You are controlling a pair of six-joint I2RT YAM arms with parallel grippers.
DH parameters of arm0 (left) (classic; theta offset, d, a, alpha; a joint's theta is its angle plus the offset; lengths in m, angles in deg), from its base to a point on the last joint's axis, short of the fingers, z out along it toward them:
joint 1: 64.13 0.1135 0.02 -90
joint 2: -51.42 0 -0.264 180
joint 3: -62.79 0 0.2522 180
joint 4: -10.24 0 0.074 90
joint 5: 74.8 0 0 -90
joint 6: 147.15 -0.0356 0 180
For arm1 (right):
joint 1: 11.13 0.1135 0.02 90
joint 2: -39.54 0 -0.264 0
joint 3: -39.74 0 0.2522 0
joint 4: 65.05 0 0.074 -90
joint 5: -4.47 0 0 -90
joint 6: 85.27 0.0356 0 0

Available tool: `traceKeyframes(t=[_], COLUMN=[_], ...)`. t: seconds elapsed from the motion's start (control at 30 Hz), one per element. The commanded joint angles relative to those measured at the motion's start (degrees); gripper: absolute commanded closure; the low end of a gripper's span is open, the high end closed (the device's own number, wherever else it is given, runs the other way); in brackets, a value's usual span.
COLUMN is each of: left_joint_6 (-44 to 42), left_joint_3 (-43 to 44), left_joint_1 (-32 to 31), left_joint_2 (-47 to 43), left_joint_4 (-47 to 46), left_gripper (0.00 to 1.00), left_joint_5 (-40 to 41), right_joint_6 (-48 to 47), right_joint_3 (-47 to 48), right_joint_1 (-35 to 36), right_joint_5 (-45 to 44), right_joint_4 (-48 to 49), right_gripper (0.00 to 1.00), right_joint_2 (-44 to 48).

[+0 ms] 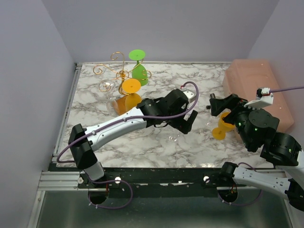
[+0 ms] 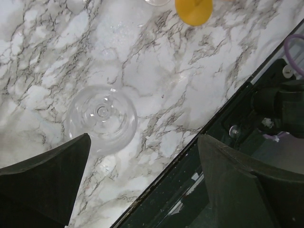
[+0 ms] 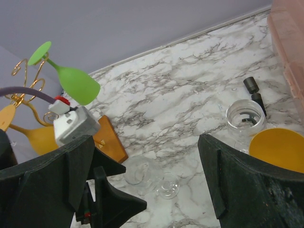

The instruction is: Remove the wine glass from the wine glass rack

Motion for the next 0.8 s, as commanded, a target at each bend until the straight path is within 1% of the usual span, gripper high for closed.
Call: traceKeyframes(t=[0.0, 0.2, 0.4, 0.53, 0.6, 0.67, 0.73, 0.77], left_joint_6=[-0.98, -1.61, -4.83, -7.63, -8.54, -9.25, -9.53, -9.09], left_joint_3=[6.09, 8.09, 4.51, 4.09, 3.51, 2.38, 1.70, 1.43], left_joint_1=[-0.33, -0.33, -0.33, -0.25, -0.12, 1.00, 4.15, 6.91], left_joint_2=[-4.11, -11.80, -22.44, -28.45, -31.41, -33.90, -35.74, -36.49], left_joint_4=[2.90, 3.50, -0.91, -0.32, 0.05, 0.63, 2.14, 3.14], left_gripper=[0.02, 0.05, 0.05, 0.05, 0.05, 0.03, 0.02, 0.02], left_joint_5=[2.49, 9.55, 16.87, 20.01, 23.50, 27.64, 28.08, 27.25], right_joint_6=[0.84, 0.19, -0.66, -0.83, -1.15, -2.10, -3.22, -3.46], right_joint_3=[0.43, 0.91, 0.69, 1.12, 1.82, 2.69, 3.98, 4.86], right_joint_1=[0.23, 0.23, 0.24, 0.27, 0.23, 0.23, 0.26, 0.23], right_joint_5=[0.40, -0.20, 1.19, 3.31, 4.78, 6.40, 8.05, 8.82], right_joint_4=[-1.84, -0.94, 2.42, 4.33, 5.20, 6.10, 6.75, 6.82], right_gripper=[0.00, 0.00, 0.00, 0.00, 0.00, 0.00, 0.00, 0.00], right_joint_2=[-0.42, -0.88, -1.73, -3.62, -5.26, -7.06, -9.30, -10.65])
